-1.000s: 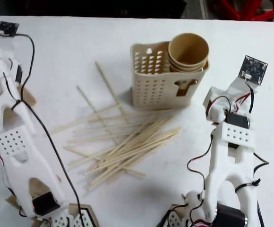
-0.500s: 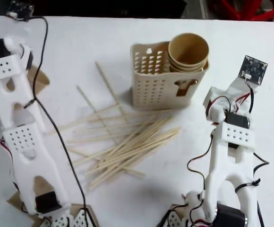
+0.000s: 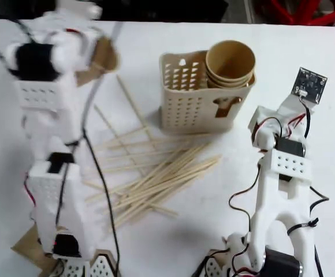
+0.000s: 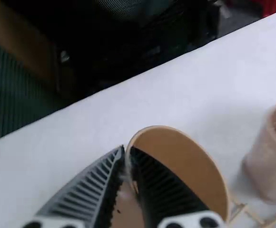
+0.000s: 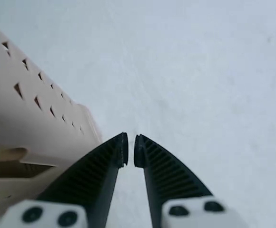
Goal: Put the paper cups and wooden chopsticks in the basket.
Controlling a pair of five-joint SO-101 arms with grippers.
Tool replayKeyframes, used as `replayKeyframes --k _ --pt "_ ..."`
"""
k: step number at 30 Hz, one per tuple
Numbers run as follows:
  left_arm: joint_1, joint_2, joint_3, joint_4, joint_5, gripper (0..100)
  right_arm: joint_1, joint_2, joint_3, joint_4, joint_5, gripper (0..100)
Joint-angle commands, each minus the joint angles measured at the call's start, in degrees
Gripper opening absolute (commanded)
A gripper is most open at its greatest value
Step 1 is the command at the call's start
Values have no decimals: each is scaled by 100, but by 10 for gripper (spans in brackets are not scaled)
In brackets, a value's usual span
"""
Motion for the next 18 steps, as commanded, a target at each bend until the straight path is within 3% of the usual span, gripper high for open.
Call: replayKeyframes --k 1,13,18 --pt "892 -435 -229 -475 53 23 -48 -110 -44 -101 70 42" --pt "2457 -400 -176 -2435 62 23 -40 -110 -26 -251 70 42" --pt "2800 -391 -167 -3042 756 24 -40 -110 0 -259 70 42"
